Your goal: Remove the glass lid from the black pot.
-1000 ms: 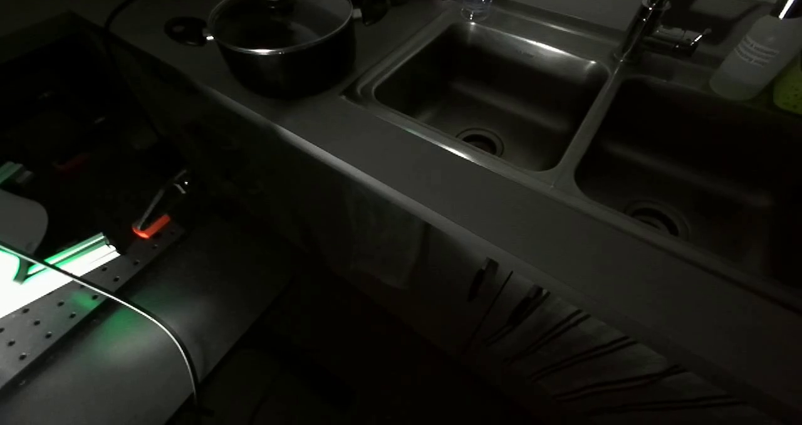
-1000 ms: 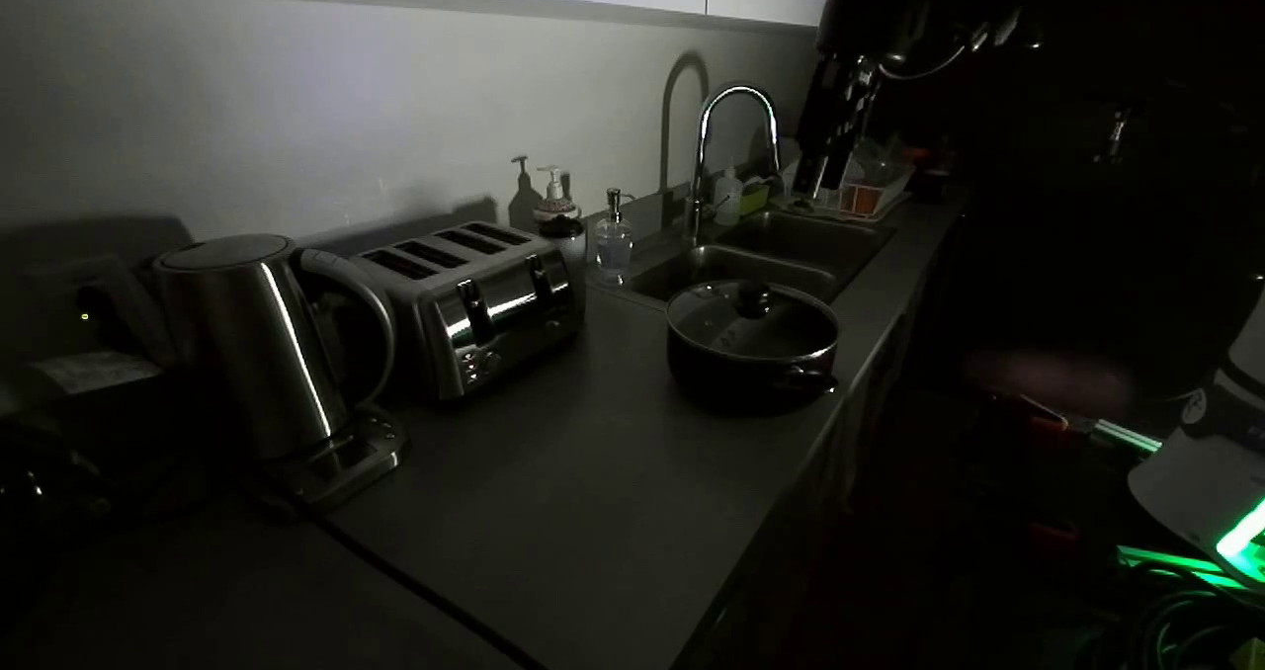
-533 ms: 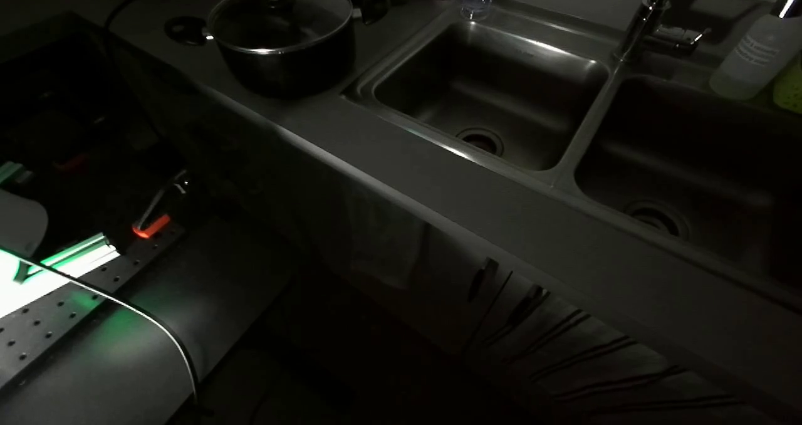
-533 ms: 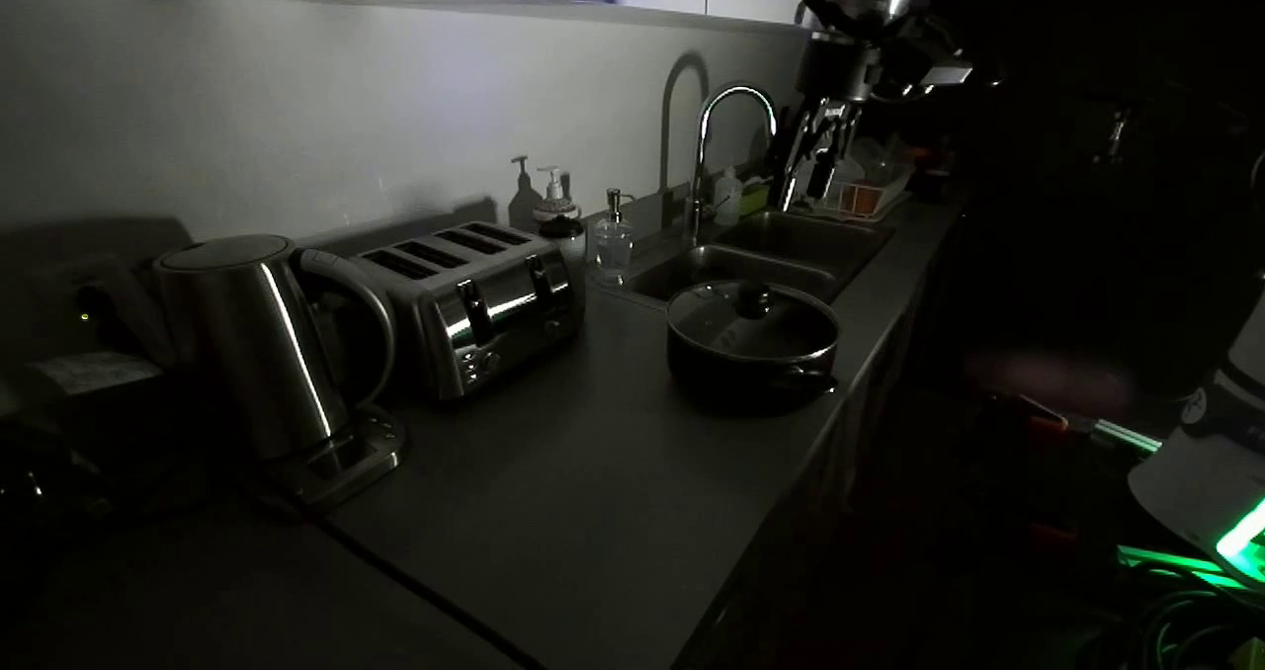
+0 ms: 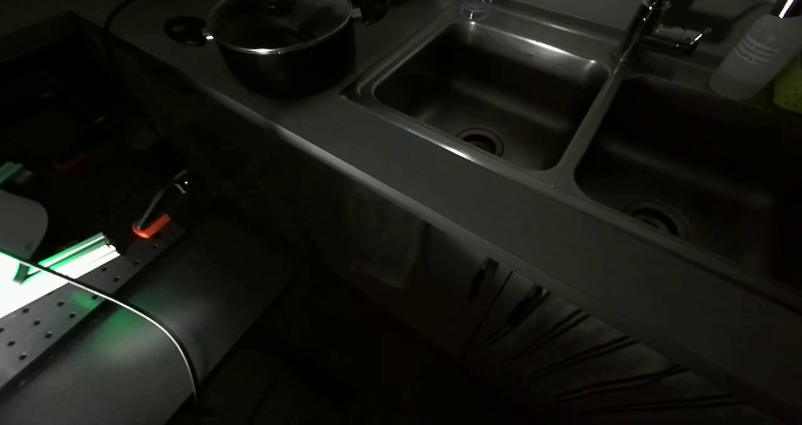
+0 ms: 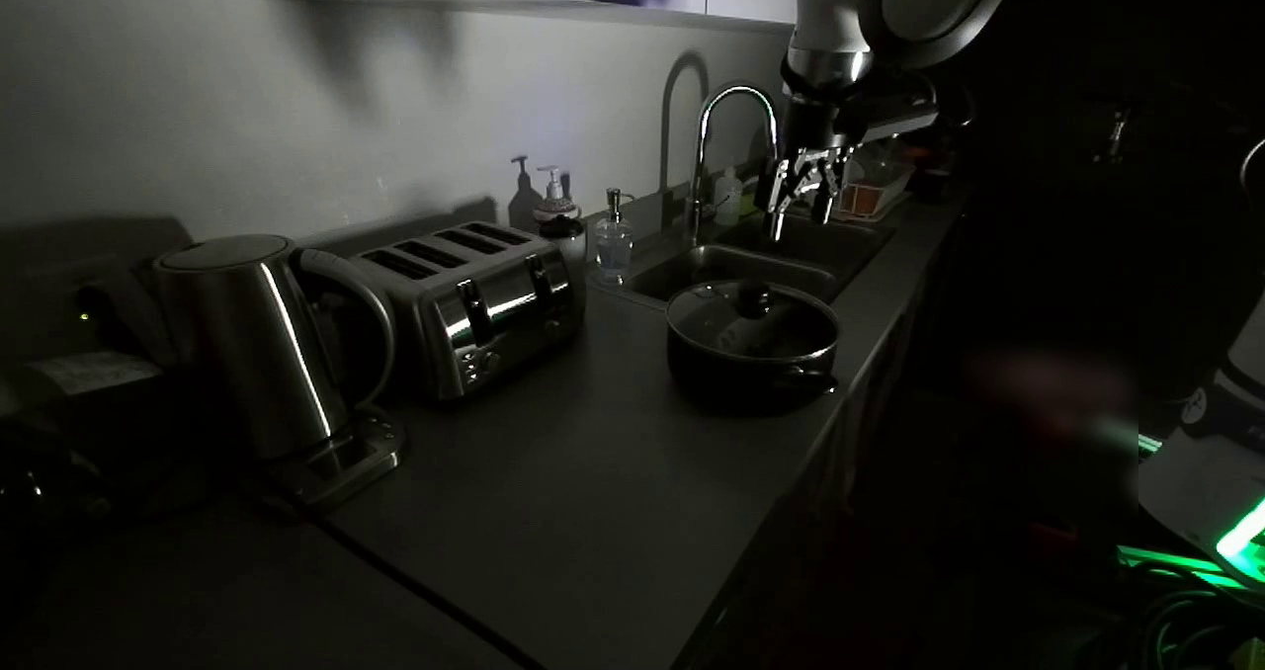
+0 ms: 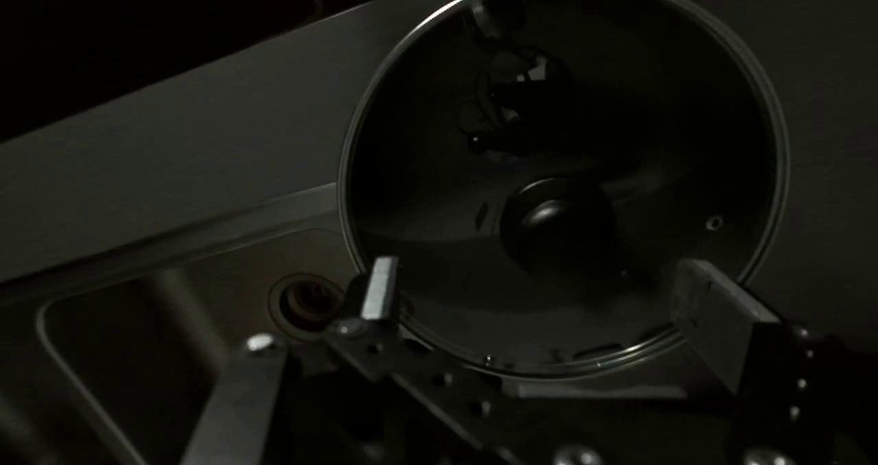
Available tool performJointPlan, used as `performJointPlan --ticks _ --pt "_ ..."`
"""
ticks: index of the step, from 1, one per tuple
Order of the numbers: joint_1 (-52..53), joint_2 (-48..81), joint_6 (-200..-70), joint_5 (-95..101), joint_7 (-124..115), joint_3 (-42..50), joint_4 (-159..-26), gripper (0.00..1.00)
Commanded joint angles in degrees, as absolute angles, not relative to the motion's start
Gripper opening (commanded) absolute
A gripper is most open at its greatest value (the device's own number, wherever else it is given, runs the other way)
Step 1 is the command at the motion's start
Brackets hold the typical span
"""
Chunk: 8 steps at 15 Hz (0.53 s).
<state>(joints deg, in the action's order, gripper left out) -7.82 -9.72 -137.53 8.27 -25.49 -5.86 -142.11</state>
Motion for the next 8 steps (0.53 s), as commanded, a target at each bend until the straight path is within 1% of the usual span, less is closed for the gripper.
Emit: performJointPlan --ticks 1,8 --pt "-7.55 -4.09 -138.15 12.86 -31.25 -4.35 -138.95 1.0" --pt "-4.61 3.26 -138.74 14.0 -31.1 -1.74 -135.8 1.0"
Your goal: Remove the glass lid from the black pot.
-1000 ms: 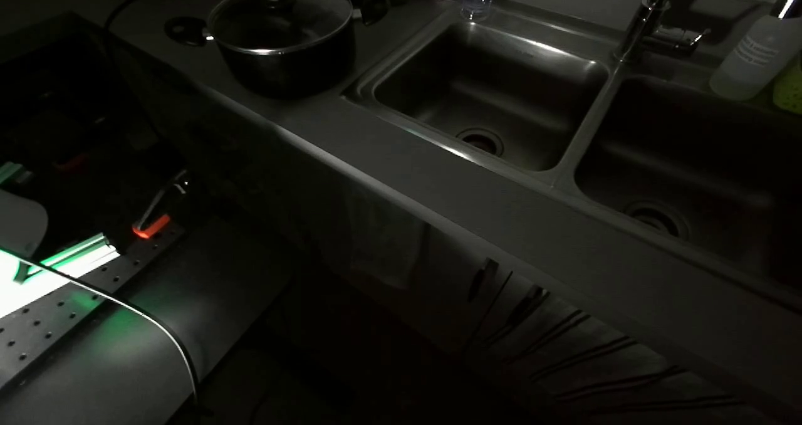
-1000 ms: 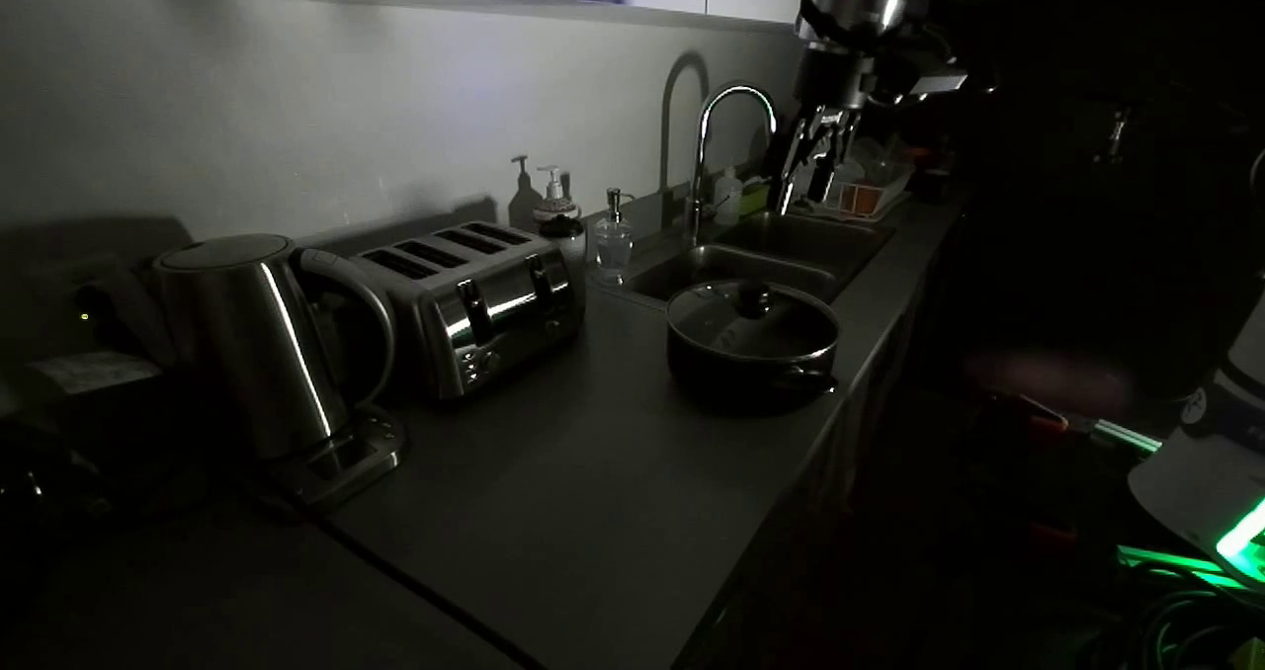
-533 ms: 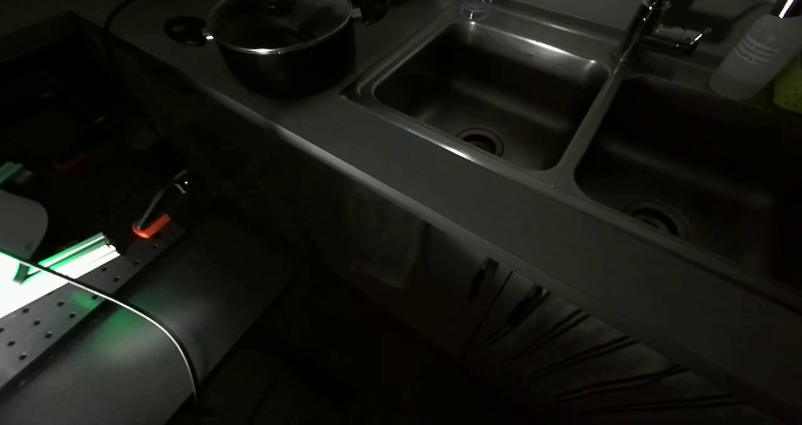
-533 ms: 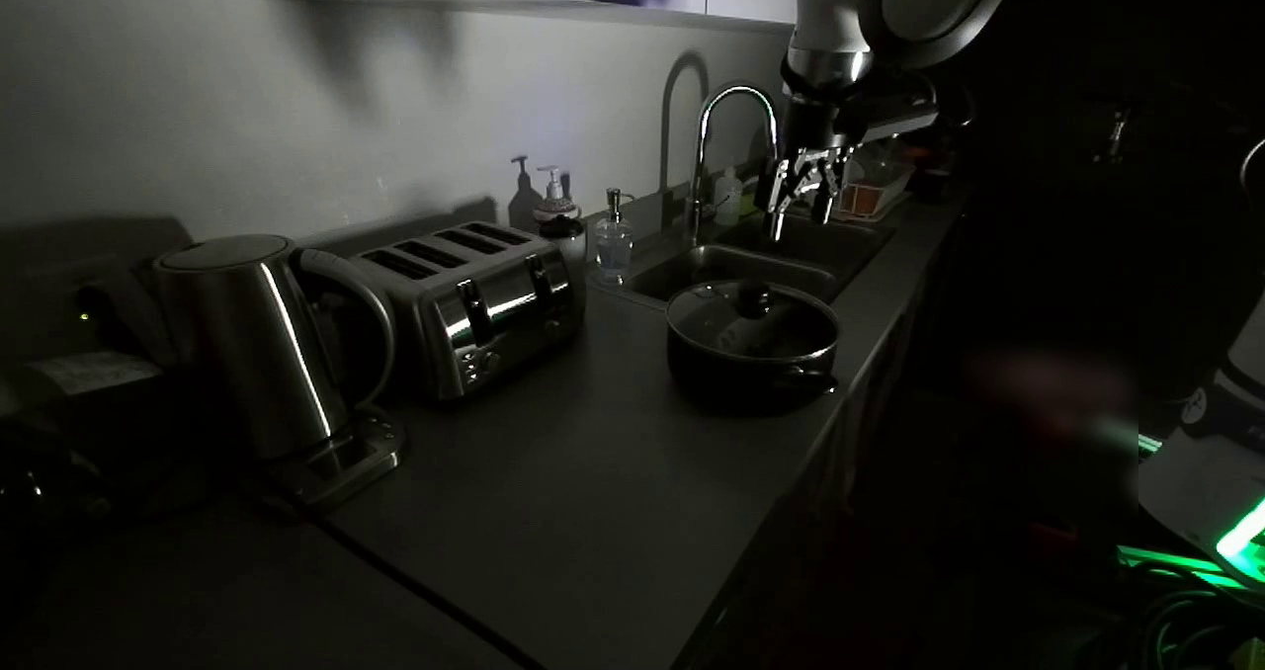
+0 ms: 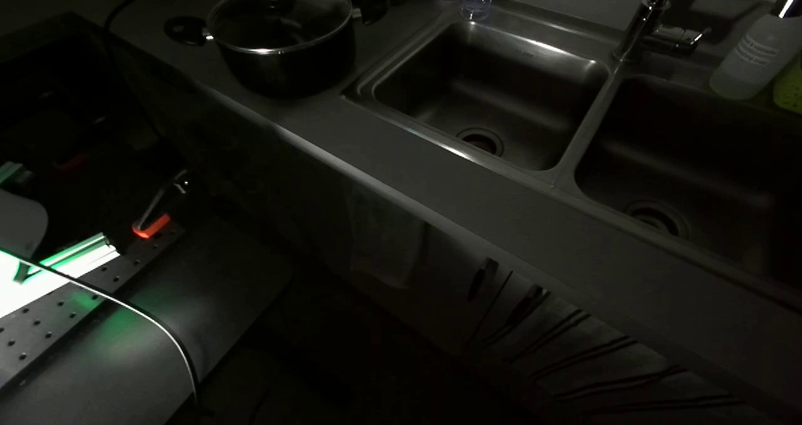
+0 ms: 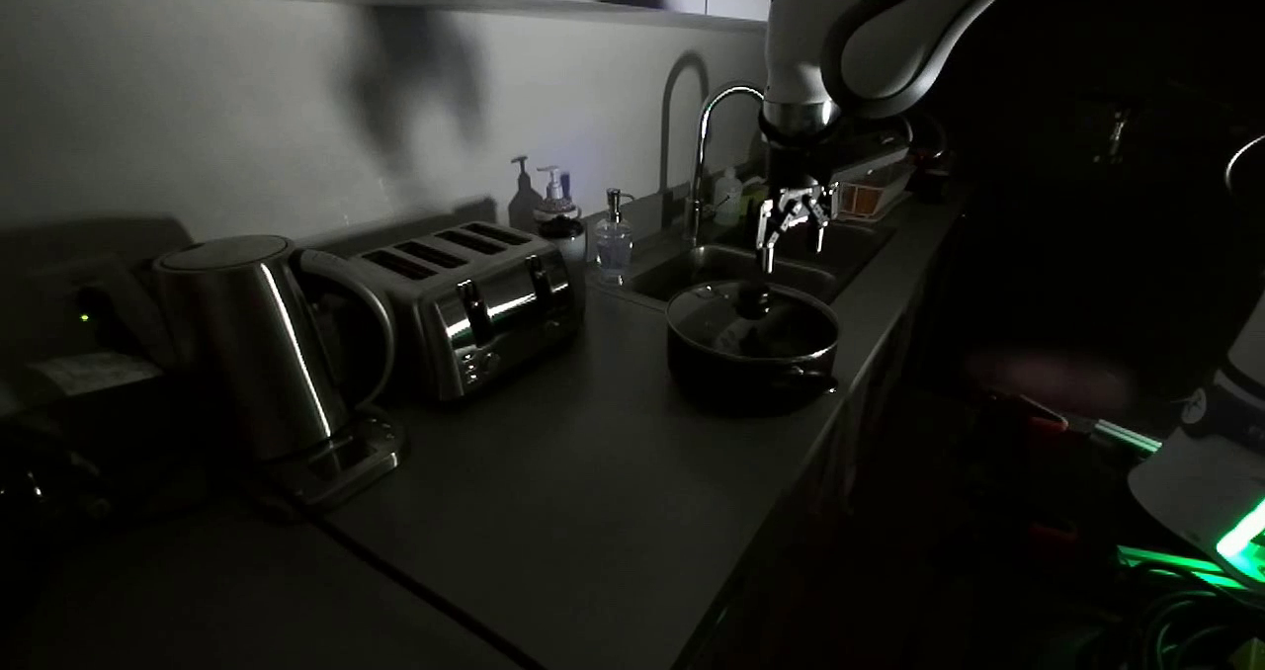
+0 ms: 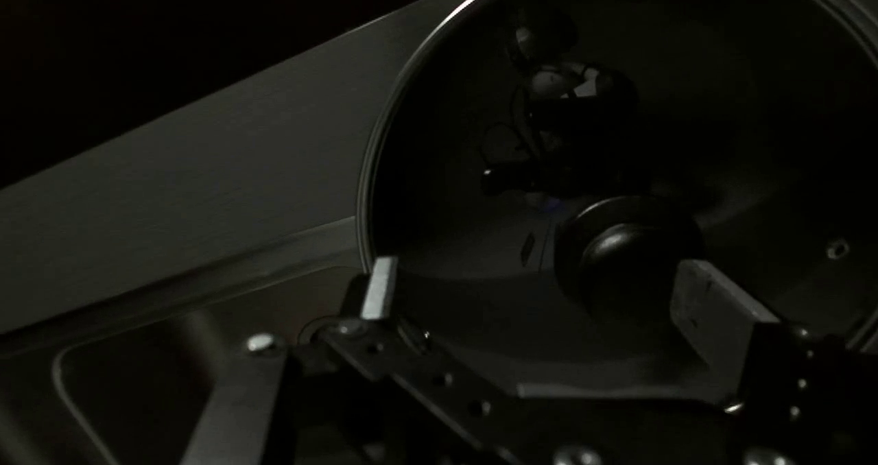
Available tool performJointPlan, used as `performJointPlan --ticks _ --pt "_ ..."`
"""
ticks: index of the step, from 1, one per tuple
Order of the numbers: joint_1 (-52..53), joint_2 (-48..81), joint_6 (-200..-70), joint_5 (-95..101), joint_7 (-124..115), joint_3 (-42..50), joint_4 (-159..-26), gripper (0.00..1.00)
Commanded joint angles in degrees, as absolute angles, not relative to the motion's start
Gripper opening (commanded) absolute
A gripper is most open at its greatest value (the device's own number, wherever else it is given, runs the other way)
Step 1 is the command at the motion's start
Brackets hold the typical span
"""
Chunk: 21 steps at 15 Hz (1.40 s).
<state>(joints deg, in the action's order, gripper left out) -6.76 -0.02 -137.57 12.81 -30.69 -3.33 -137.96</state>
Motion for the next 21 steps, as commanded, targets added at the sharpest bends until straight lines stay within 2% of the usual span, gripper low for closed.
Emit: performJointPlan --ticks 1,12,13,14,16,20,21 --pt "-4.09 4.07 -138.85 13.7 -30.63 -1.51 -135.4 1.0" --pt "-0.23 9.68 -141.24 13.09 -29.16 1.03 -132.44 1.0" --pt "-0.04 9.89 -141.32 12.99 -29.08 1.24 -132.29 0.82" --pt "0.13 10.01 -141.4 12.81 -28.91 1.39 -132.23 0.73" --pt "0.42 10.2 -141.43 12.64 -28.75 1.62 -132.1 0.6" --pt "0.94 9.92 -141.42 12.41 -28.49 1.6 -131.81 0.28" --pt "0.93 9.86 -141.4 12.29 -28.33 1.61 -131.78 0.25"
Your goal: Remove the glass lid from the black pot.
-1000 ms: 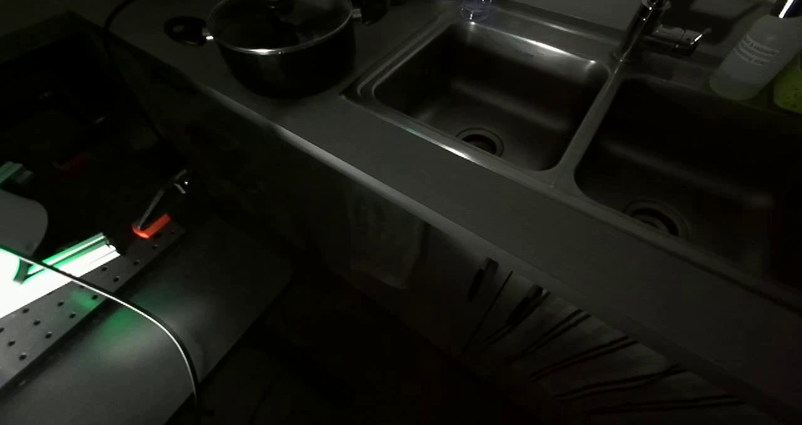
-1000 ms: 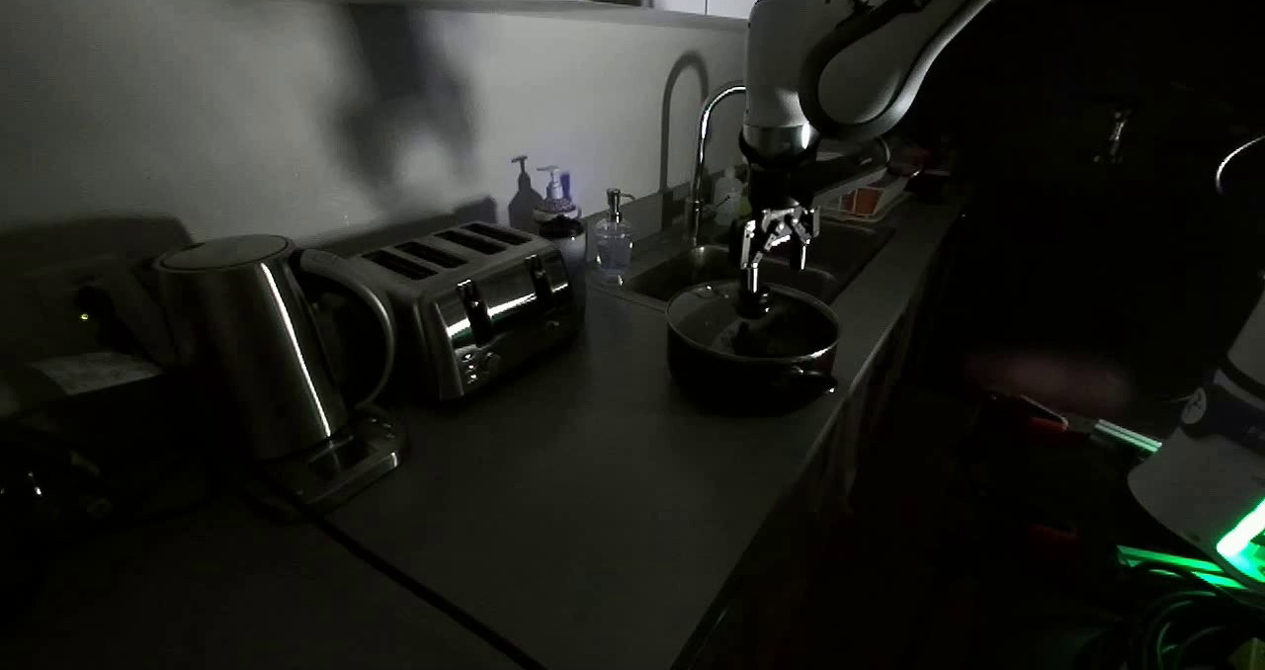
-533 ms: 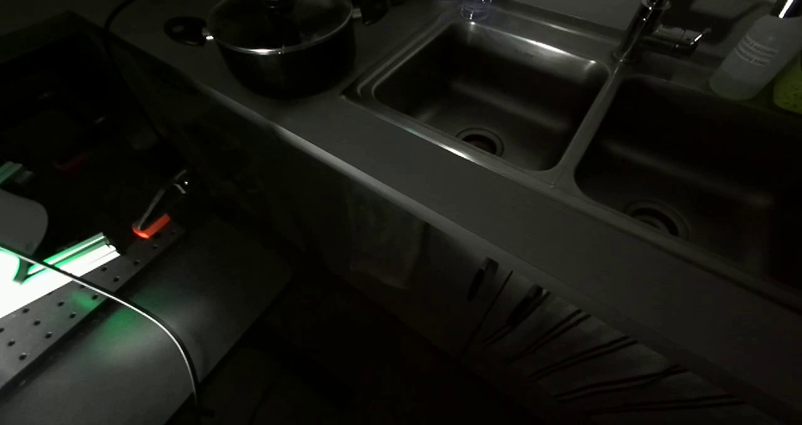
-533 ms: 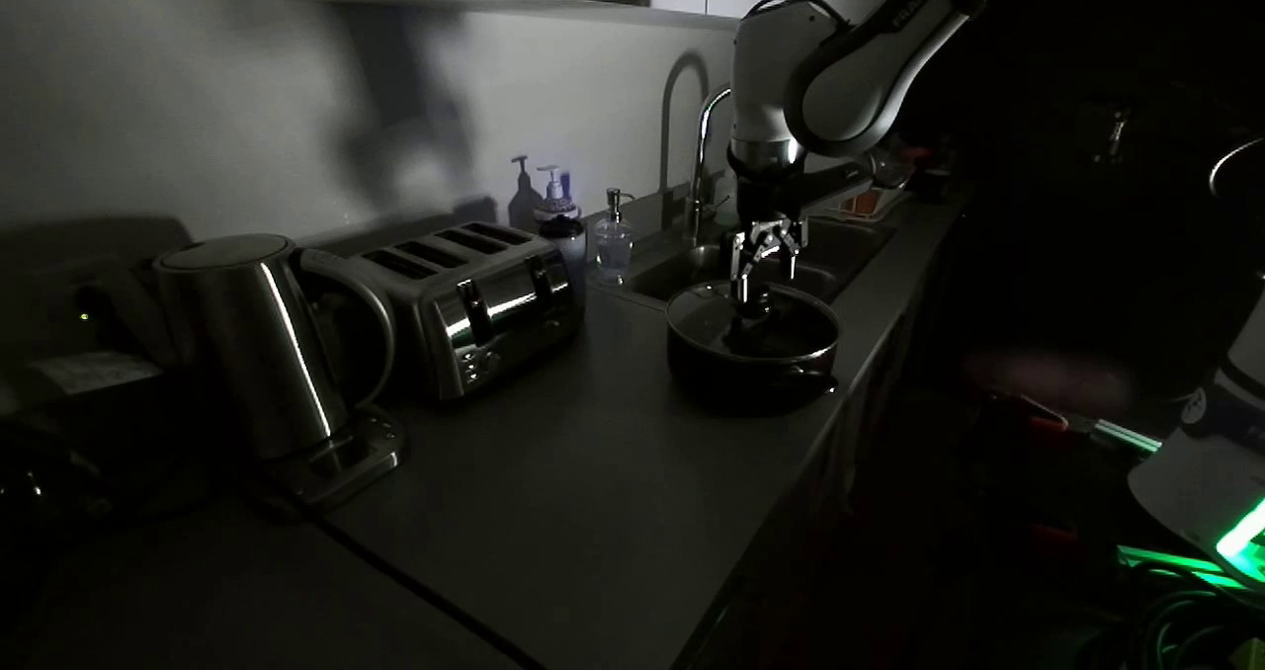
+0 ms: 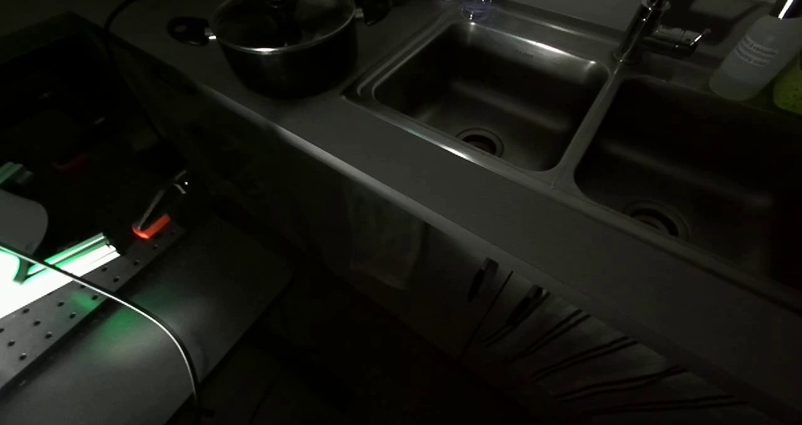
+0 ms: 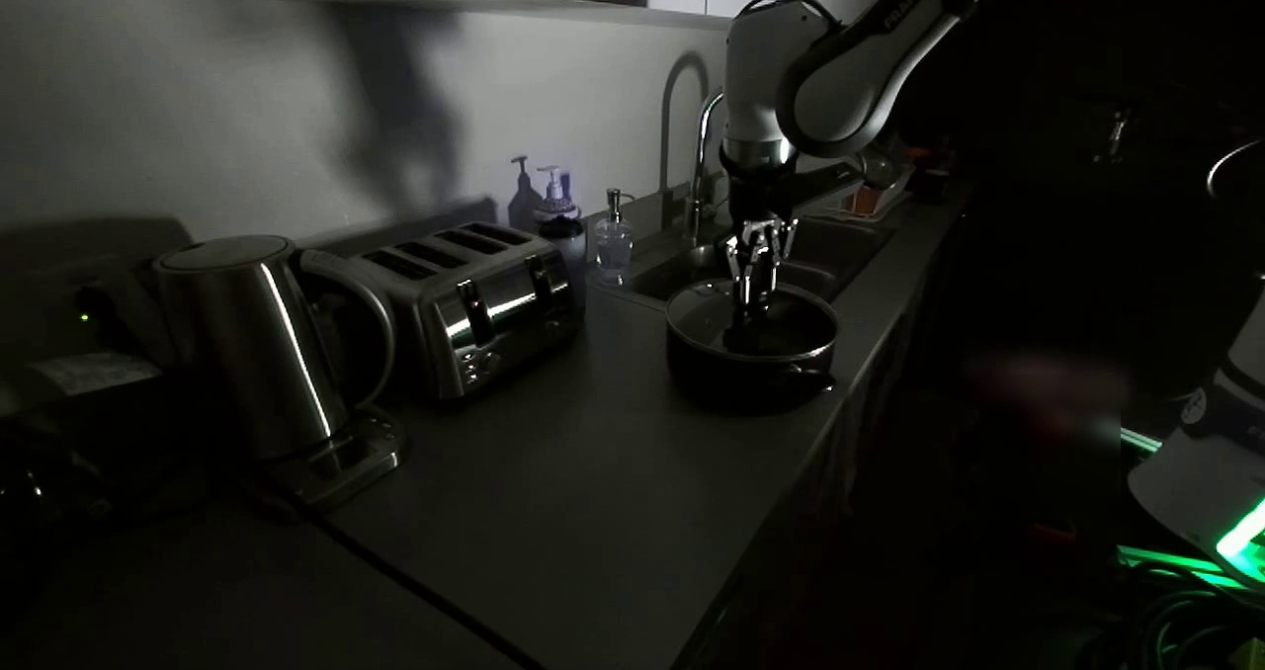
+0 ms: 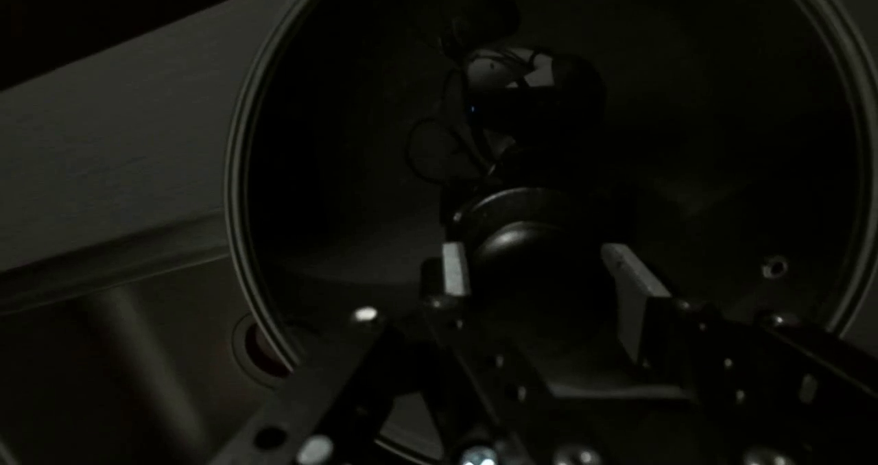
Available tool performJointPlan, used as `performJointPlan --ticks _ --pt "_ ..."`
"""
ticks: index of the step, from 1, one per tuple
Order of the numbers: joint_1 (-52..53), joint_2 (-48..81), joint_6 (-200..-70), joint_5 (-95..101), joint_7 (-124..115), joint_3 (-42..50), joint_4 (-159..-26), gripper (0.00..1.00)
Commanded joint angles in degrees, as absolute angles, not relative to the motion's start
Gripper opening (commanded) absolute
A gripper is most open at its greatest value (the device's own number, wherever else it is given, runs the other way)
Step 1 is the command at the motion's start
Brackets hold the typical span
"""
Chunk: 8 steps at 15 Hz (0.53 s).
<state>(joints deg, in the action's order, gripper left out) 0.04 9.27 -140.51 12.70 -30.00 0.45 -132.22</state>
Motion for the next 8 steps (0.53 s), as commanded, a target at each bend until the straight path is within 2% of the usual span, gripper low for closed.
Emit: performJointPlan --ticks 1,8 --pt "0.93 9.8 -141.46 12.19 -28.17 1.6 -131.87 0.25" --pt "0.48 -0.1 -143.02 10.2 -23.52 0.92 -137.49 0.25"
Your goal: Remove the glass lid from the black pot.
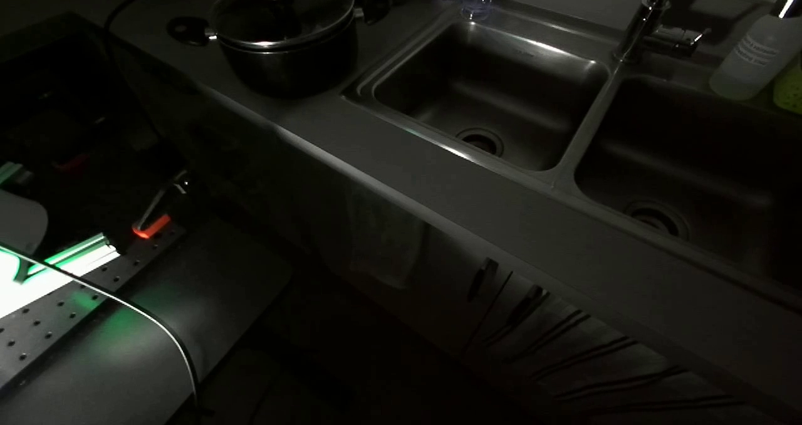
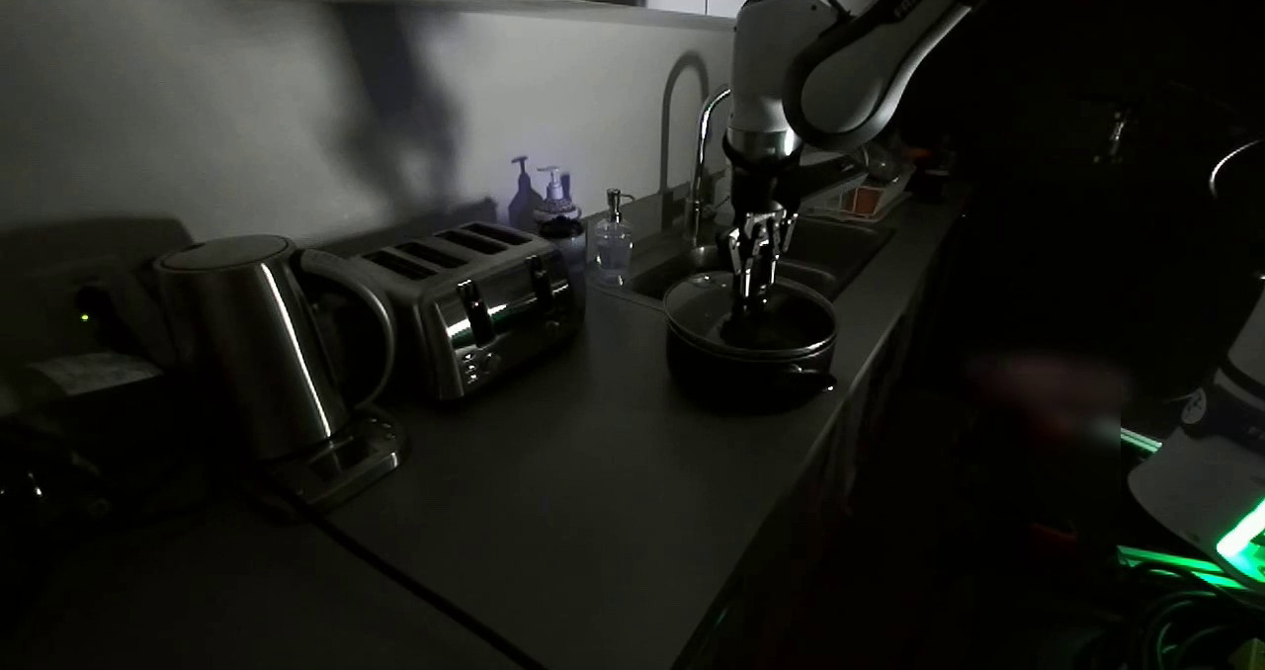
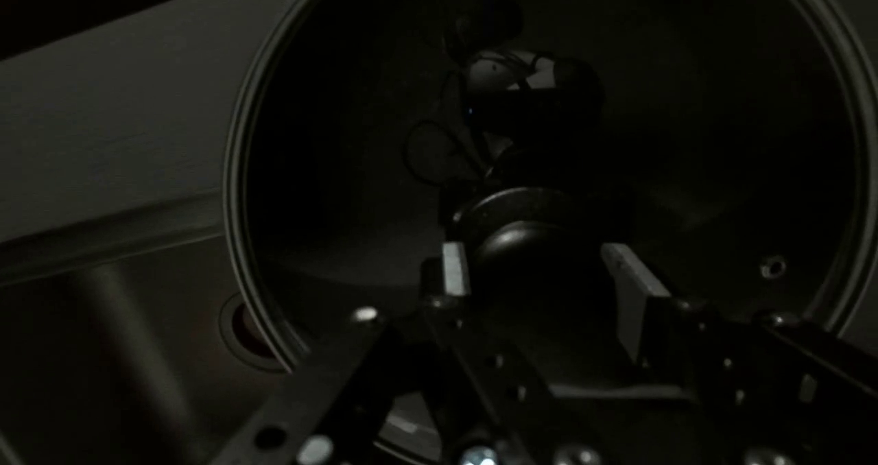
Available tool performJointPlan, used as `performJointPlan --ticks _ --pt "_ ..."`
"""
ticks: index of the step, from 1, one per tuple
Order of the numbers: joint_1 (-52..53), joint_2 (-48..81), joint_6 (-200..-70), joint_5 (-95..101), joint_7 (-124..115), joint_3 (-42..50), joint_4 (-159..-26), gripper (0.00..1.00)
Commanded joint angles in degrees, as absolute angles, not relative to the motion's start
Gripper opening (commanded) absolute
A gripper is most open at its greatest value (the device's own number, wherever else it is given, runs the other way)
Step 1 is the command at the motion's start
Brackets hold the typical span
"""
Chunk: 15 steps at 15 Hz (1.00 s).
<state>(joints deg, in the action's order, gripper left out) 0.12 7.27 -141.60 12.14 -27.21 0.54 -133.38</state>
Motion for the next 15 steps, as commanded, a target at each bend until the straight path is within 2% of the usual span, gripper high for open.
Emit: performJointPlan --ticks 1,15 --pt "0.31 -1.72 -143.0 9.53 -22.38 0.76 -138.18 0.25" --pt "3.77 -13.4 -143.08 5.21 -10.94 -4.73 -144.21 0.25"
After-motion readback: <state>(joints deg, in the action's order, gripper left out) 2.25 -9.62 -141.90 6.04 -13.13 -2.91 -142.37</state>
